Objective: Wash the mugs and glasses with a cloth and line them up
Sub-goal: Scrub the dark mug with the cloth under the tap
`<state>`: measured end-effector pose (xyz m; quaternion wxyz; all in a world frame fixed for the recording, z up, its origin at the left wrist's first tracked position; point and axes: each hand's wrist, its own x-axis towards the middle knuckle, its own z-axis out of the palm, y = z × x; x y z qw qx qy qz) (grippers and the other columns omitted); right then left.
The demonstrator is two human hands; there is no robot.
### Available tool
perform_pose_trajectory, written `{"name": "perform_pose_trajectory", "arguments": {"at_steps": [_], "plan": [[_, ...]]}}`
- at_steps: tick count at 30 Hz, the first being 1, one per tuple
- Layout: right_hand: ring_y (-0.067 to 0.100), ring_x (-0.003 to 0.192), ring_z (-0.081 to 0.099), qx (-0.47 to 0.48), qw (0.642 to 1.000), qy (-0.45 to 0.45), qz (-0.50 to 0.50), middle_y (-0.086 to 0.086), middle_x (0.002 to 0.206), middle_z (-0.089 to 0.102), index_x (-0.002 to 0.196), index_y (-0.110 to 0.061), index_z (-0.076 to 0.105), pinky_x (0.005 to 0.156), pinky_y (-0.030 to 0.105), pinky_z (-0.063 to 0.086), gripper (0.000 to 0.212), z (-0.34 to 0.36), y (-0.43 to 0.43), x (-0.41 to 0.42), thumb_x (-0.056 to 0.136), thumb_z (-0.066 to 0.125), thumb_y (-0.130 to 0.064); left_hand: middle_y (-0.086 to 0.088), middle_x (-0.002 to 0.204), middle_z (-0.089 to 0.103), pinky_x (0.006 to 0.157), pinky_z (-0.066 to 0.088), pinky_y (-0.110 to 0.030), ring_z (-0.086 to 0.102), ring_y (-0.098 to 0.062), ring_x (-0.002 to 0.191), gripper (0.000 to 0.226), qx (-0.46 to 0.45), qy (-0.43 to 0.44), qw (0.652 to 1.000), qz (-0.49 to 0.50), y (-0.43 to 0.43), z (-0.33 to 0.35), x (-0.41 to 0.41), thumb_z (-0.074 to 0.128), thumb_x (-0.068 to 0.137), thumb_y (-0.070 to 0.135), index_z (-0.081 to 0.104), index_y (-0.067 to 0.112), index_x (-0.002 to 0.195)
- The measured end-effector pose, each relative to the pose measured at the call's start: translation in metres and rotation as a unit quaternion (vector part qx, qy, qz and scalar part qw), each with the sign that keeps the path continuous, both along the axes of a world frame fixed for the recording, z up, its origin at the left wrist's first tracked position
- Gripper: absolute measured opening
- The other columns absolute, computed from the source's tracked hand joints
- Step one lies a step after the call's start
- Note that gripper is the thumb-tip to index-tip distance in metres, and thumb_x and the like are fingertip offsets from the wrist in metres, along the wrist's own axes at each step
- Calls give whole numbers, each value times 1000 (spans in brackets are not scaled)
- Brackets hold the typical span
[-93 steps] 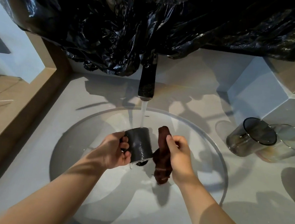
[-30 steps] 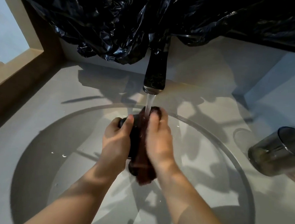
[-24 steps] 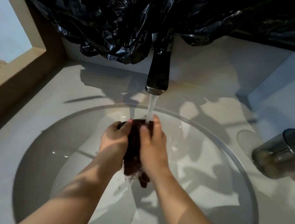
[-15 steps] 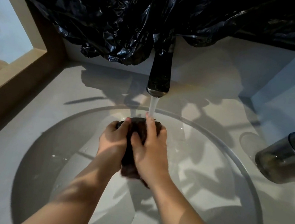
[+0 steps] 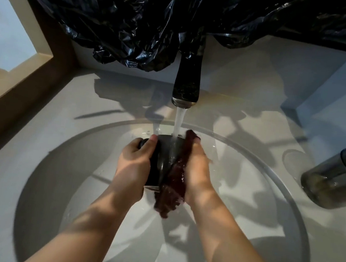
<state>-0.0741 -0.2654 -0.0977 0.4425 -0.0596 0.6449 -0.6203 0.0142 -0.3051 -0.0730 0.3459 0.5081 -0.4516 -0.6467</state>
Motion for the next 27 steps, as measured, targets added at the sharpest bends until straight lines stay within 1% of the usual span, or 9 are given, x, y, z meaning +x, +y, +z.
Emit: {"name": "perform_pose_trajectory", "arguments": {"at_steps": [1,6,8,12,14,17,20,23,27], "plan": [[32,106,63,12,999,-29,-9,11,109,70,113,-18,66,97,45,48,61,0,1,0,78,48,-64,-9,66,60,68,49,-38,58,-26,67,26,6,3,1000,1,0,0,-1,59,93,27,59,9,74],[26,117,49,66,921,365,116,2,137,36,145,-31,24,93,33,42,52,16,21,24,96,40,-43,-14,77,68,82,54,-49,66,-35,79,27,-11,-29,999,8,-2,-3,0,58,94,31,64,12,76],[24,111,53,61,939,324,102,-1,131,44,139,-37,31,95,40,46,47,13,15,25,94,41,-47,-16,78,68,81,53,-52,66,-36,79,29,-20,-35,999,1,-1,-4,2,61,91,35,64,10,77],[32,99,64,30,996,60,-51,6,100,68,103,-20,64,94,43,49,40,0,5,-1,88,42,-49,-14,73,63,81,52,-52,61,-31,75,34,1,-27,1000,5,0,-5,0,65,83,41,60,9,72],[32,107,59,62,987,150,-11,6,107,63,119,-20,57,91,32,44,36,3,10,4,97,37,-42,-12,72,63,78,52,-48,61,-31,75,31,8,-29,999,15,-1,-8,-2,61,91,33,59,11,70],[30,120,49,122,918,352,135,5,135,40,144,-33,22,94,38,43,54,14,19,24,95,37,-49,-11,74,66,69,52,-39,64,-32,73,27,-14,-48,999,1,0,-10,-3,56,95,32,61,13,76],[30,110,55,96,945,305,75,6,124,52,129,-31,42,94,41,46,39,11,11,16,95,38,-50,-4,64,62,57,44,-28,59,-23,61,27,-37,-43,998,-10,4,-8,-2,58,94,30,60,14,73],[31,100,61,55,988,143,-35,7,102,67,101,-24,60,96,43,46,40,9,3,-6,89,40,-55,-6,69,64,68,52,-35,61,-25,68,26,-27,-29,999,-6,7,-6,-4,59,93,30,60,14,72],[28,116,52,88,929,336,130,6,128,46,135,-29,36,95,34,44,46,16,20,14,94,43,-48,-11,73,65,77,53,-47,63,-31,74,28,-19,-25,999,-1,4,-5,-2,58,94,31,61,11,74]]}}
